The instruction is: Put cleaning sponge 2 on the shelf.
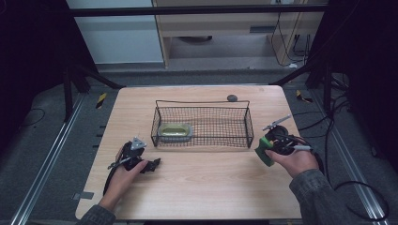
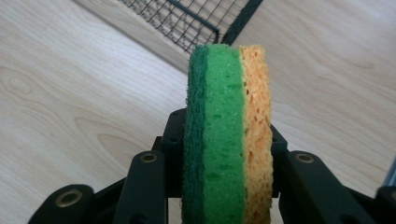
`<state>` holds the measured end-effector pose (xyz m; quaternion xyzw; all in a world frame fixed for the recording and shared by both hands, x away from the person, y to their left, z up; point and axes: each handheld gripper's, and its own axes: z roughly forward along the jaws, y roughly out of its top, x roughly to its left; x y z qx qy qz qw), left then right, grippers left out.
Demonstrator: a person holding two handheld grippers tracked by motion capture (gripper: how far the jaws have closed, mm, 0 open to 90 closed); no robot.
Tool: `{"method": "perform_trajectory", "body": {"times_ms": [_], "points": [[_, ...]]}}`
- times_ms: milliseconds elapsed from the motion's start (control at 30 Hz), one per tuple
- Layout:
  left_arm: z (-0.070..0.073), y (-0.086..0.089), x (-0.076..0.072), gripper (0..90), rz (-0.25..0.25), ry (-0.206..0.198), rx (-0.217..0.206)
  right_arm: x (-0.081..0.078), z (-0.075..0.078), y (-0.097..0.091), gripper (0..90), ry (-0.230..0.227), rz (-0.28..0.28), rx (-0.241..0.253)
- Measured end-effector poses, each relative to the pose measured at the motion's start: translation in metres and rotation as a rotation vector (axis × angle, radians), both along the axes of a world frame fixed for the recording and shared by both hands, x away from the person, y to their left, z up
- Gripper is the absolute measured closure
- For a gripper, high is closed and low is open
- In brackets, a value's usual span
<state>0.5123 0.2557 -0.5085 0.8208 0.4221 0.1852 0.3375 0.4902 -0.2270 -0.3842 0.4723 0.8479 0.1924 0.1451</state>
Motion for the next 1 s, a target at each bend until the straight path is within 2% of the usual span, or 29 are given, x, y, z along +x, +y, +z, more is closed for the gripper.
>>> {"method": "perform_trajectory", "body": {"times_ms": [233,533,800,1000], "points": [[0.000,0.000,0.000,0.0,0.000,0.000,0.000,0.007,0.016,-0.012,64.1,-0.039,-0.013,-0.016],[0.000,0.000,0.000,0.0,0.000,0.000,0.000,0.027,0.045,-0.025,64.1,-0.098,-0.048,-0.020],[0.000,0.000,0.000,0.0,0.003,-0.002,-0.005,0.044,0.065,-0.018,64.2,-0.147,-0.034,-0.030],[0.000,0.000,0.000,0.0,0.002,-0.004,-0.002,0.056,0.075,-0.011,64.2,-0.190,-0.026,-0.017]]}}
